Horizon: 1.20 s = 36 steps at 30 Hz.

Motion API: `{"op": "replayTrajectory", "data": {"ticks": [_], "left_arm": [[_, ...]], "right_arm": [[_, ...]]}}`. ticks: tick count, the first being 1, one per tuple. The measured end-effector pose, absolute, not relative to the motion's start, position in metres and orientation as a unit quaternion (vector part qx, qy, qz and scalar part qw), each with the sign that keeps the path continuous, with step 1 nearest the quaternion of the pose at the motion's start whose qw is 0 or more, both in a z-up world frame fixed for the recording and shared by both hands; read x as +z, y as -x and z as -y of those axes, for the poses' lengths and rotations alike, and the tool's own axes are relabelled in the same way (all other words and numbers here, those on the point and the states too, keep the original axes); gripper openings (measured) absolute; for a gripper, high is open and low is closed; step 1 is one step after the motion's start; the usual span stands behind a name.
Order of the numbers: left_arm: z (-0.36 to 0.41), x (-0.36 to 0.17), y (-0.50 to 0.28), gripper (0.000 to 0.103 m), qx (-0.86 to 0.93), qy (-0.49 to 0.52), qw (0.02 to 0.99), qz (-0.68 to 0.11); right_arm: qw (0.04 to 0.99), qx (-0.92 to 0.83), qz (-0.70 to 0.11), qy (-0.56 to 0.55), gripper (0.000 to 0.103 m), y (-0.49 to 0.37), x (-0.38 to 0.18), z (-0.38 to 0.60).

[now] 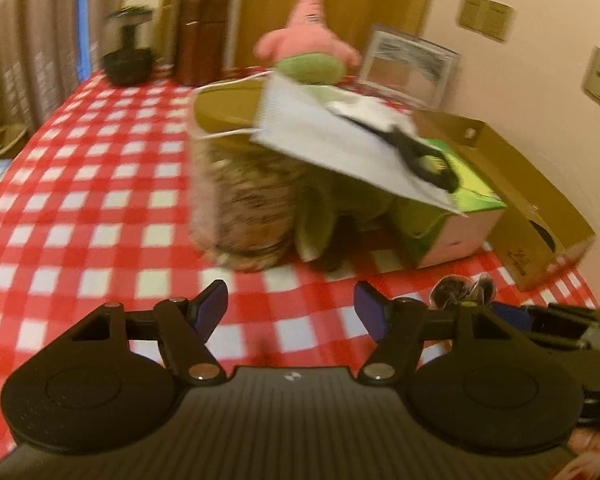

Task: Organize soft objects
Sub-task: 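Close the right gripper on the brown fuzzy scrunchie and lift, then close the left gripper on the dark scrunchie beside the nut jar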

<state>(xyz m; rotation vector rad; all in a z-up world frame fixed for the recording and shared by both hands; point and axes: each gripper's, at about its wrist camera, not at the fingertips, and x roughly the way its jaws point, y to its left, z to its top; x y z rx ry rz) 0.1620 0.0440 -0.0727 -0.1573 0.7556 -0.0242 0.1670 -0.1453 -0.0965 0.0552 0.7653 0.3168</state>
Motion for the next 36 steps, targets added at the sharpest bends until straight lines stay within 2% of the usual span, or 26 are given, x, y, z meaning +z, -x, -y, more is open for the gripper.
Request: {"op": "replayTrajectory", "data": {"ticks": [16,20,23,36], "left_arm": [[0.007,-0.105,-0.220,0.030,-0.064,-0.015,0.935,-0.350],[0.013,-0.115,-0.229,0.025,-0.059,-0.030,0.933,-0.353],[0.014,-0.122,-0.233,0.013,-0.057,-0.029,0.931,-0.360],[0.006,-0.098,-0.204,0.011,-0.050,0.013,0.921,-0.386]], "right_arm": [[0.919,0.120,-0.372,-0.050,0.027,-0.185,-0.100,0.176],[0.918,0.117,-0.374,-0.053,0.027,-0.187,-0.102,0.177],[0.918,0.118,-0.376,-0.052,0.027,-0.187,-0.103,0.177],[0.923,0.121,-0.359,-0.066,0.027,-0.178,-0.086,0.182]]}}
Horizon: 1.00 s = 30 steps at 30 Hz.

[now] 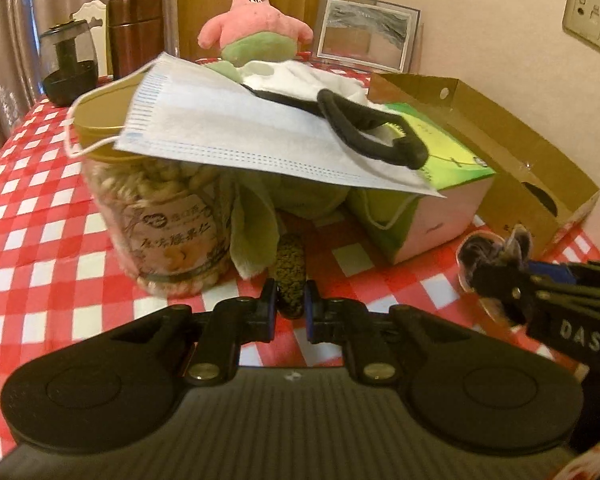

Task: Organize soft objects
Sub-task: 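Close the left gripper on the dark scrunchie beside the nut jar, then carry the scrunchie into the cardboard box and open the left gripper while the right carries its scrunchie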

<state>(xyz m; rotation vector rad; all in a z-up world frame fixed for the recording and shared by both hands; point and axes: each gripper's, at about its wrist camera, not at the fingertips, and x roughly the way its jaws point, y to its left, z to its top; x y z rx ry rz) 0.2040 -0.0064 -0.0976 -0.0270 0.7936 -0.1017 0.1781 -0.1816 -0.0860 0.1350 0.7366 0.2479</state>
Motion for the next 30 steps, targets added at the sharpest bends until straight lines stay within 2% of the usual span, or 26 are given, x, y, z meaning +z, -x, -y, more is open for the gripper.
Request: {"op": "replayTrajectory", "data": {"ticks": [16,30], "left_arm": [[0.025,-0.040,-0.151,0.011,-0.074,0.045,0.927,-0.365],[0.073,0.006,-0.148,0.011,-0.131,0.045,0.933,-0.332]], "right_arm": [[0.937,0.114,-0.316,-0.095,0.027,-0.154,-0.033,0.210],[0.952,0.075,-0.283,-0.091,0.027,-0.155,0.021,0.274]]}}
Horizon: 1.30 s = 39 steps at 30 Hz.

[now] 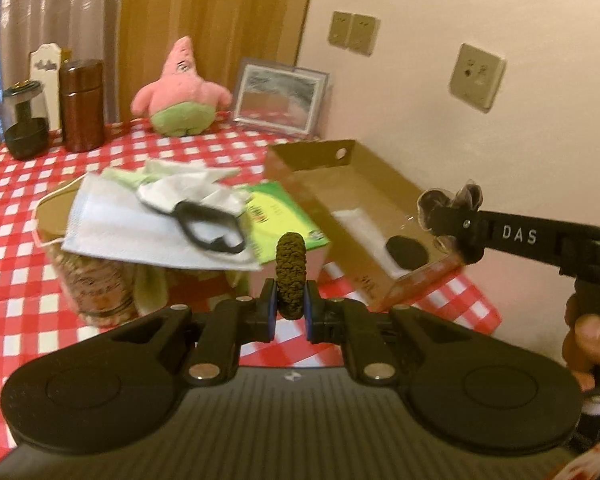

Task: Organize soft objects
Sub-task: 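Carry the scrunchie into the cardboard box and open the left gripper while the right carries its scrunchie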

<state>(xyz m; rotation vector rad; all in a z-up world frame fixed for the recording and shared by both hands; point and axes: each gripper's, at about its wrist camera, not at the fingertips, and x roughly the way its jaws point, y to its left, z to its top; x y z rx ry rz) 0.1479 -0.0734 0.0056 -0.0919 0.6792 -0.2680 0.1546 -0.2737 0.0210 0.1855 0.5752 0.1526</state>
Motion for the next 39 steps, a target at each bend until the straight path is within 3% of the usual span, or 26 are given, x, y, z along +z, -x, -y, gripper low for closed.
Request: {"op": "replayTrajectory", "data": {"ticks": [15,33,36,39], "left_arm": [[0.137,0.047,-0.192,0.011,-0.205,0.039,0.930,-0.303],[0.211,-0.007,-0.294,0.012,-0.238,0.015,0.906,-0.351],[0.214,-0.012,-0.306,0.021,-0.233,0.013,0.908,-0.347],[0.213,-0.011,-0.311,0.023,-0.236,0.009,0.909,-0.344]], "right_arm": [[0.958,0.037,-0.273,-0.079,0.027,-0.196,0.041,0.358],[0.944,0.041,-0.320,-0.067,0.027,-0.262,-0.019,0.391],[0.942,0.041,-0.325,-0.068,0.027,-0.268,-0.025,0.393],[0.941,0.041,-0.329,-0.067,0.027,-0.272,-0.030,0.395]]}}
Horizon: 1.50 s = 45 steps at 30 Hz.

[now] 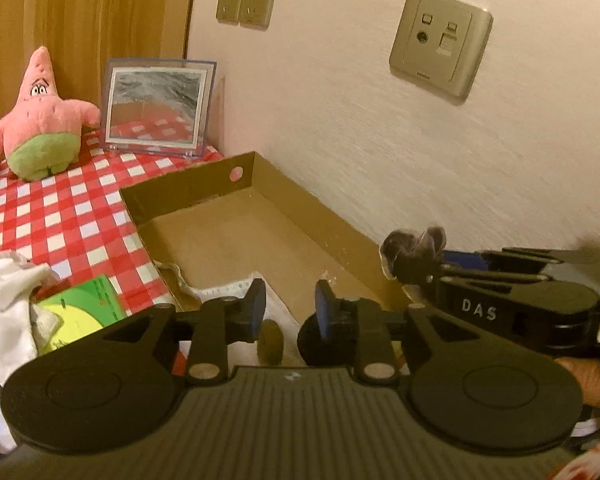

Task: Organize soft objects
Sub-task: 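Carry the scrunchie into the cardboard box and open the left gripper while the right carries its scrunchie, then lower the brown scrunchie into the box and open the right gripper, then withdraw both tools from the box back over the table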

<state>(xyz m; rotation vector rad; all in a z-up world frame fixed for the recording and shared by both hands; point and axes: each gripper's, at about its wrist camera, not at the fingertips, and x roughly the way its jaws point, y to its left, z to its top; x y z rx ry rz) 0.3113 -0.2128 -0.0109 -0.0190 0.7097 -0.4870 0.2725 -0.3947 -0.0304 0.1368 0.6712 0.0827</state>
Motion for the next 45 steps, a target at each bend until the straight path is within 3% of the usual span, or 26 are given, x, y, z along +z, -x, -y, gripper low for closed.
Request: {"op": "replayTrajectory", "data": {"ticks": [13,14,16,18,28,45], "left_arm": [[0.169,-0.009,-0.298,0.024,-0.203,0.036,0.913,-0.353],[0.166,-0.009,-0.297,0.024,-0.201,0.037,0.914,-0.352],[0.162,-0.007,-0.294,0.024,-0.195,0.038,0.916,-0.349],[0.157,-0.005,-0.291,0.024,-0.189,0.038,0.918,-0.346],[0.127,0.014,-0.261,0.029,-0.168,0.054,0.928,-0.329],[0.020,0.027,-0.138,0.033,-0.057,0.082,0.943,-0.316]], "right_arm": [[0.937,0.061,-0.334,-0.086,0.029,-0.290,-0.037,0.387],[0.936,0.069,-0.332,-0.092,0.033,-0.292,-0.037,0.386],[0.936,0.079,-0.327,-0.106,0.063,-0.296,-0.037,0.386],[0.938,0.080,-0.320,-0.110,0.069,-0.298,-0.035,0.384],[0.938,0.085,-0.317,-0.111,0.069,-0.272,-0.018,0.369],[0.938,0.173,-0.287,-0.085,0.069,-0.192,0.038,0.280]]}}
